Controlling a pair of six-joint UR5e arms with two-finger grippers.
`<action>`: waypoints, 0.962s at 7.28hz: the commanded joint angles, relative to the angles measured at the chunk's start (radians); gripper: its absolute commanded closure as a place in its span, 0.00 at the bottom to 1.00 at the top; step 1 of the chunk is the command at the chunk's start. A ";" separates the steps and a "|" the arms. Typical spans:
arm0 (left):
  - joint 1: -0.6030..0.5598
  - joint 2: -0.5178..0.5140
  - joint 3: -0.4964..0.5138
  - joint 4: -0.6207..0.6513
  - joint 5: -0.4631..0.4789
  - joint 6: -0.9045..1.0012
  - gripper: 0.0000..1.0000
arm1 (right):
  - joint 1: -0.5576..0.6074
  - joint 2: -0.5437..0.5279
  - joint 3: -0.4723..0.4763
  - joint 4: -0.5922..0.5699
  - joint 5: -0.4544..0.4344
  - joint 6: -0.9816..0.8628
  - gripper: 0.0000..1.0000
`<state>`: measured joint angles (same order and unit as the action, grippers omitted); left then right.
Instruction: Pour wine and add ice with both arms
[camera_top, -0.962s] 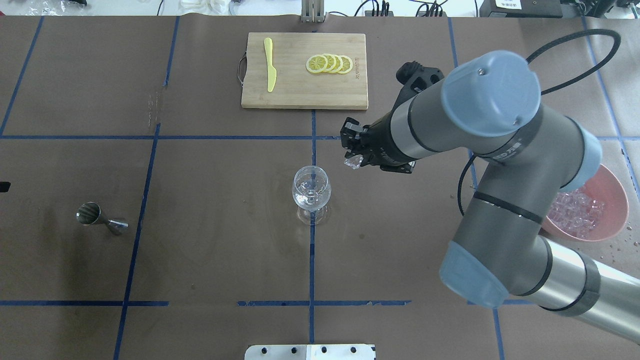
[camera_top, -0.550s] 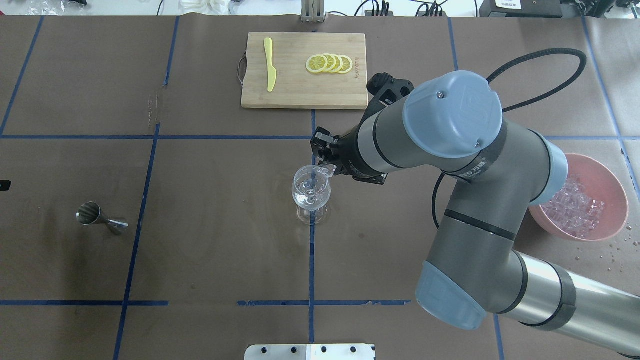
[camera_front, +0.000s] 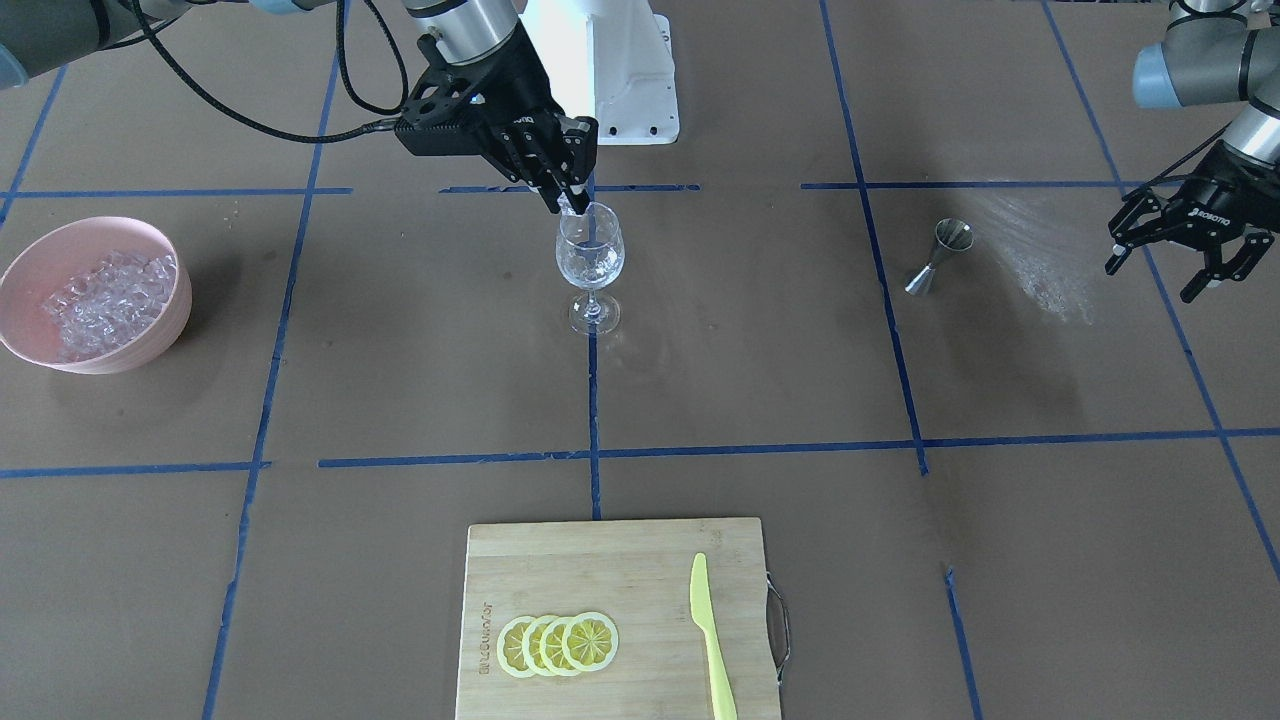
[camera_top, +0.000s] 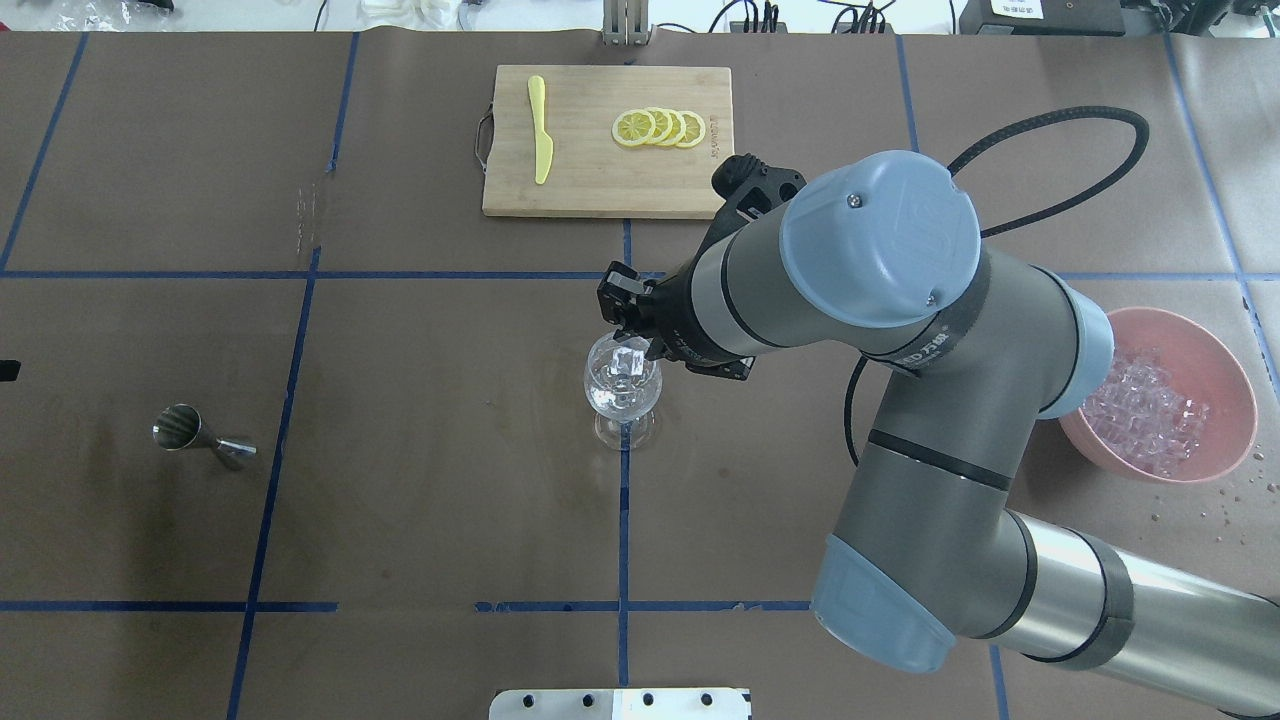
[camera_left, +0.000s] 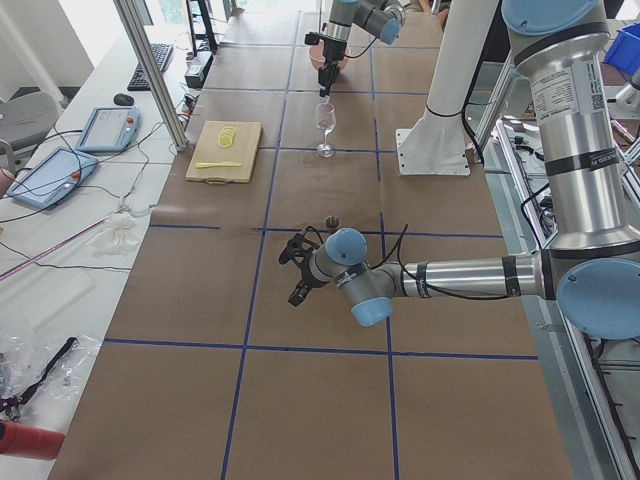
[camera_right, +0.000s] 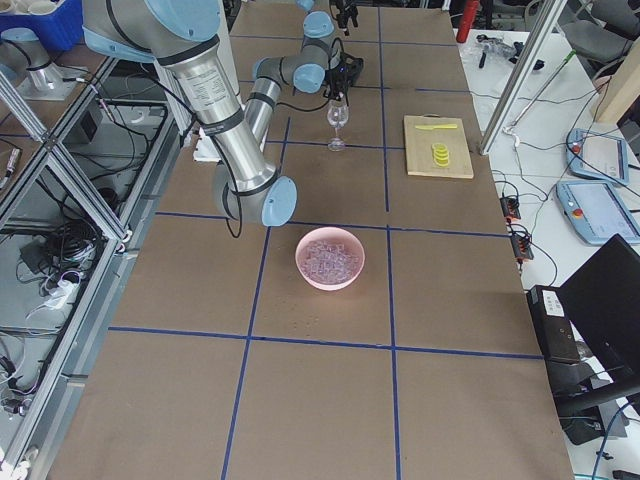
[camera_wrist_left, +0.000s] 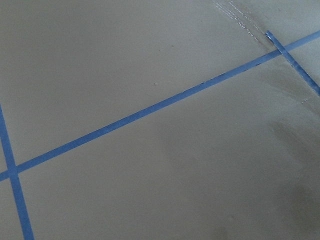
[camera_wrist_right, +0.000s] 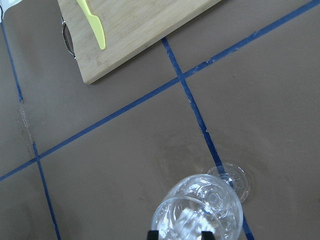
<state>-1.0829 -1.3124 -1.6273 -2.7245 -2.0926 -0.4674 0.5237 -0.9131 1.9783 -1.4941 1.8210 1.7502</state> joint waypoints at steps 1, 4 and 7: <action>0.000 0.001 0.001 -0.007 0.000 0.000 0.00 | -0.001 0.007 -0.007 -0.002 0.000 0.002 0.25; 0.000 0.001 0.001 -0.007 -0.009 0.000 0.00 | 0.115 -0.076 0.113 -0.099 0.042 -0.014 0.00; -0.005 -0.016 -0.002 0.087 -0.132 0.004 0.00 | 0.323 -0.293 0.207 -0.094 0.236 -0.238 0.00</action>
<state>-1.0832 -1.3170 -1.6305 -2.6922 -2.1447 -0.4677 0.7722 -1.1228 2.1585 -1.5908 1.9894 1.6344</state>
